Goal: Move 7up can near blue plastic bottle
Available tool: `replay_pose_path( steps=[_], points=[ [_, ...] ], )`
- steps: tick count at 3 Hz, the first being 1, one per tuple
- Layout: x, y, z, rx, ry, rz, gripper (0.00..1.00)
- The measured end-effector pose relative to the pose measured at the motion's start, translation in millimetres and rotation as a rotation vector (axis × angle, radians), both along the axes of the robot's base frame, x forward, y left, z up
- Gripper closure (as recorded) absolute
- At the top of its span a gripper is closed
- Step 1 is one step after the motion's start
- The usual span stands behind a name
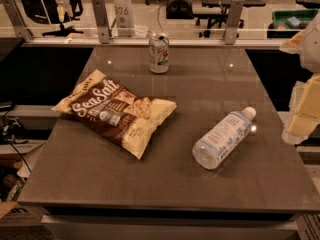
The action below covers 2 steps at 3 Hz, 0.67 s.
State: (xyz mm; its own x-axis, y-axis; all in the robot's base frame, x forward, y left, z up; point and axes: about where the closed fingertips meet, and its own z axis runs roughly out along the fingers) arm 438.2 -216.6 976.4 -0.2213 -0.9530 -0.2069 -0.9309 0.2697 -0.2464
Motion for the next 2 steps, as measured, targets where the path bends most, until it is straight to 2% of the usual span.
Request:
replay_pose_path(
  steps=[1,2],
  points=[
    [1,0,1,0.001,-0.002,0.001,0.0],
    [12,5,3,0.006,-0.03,0.01,0.0]
  ],
)
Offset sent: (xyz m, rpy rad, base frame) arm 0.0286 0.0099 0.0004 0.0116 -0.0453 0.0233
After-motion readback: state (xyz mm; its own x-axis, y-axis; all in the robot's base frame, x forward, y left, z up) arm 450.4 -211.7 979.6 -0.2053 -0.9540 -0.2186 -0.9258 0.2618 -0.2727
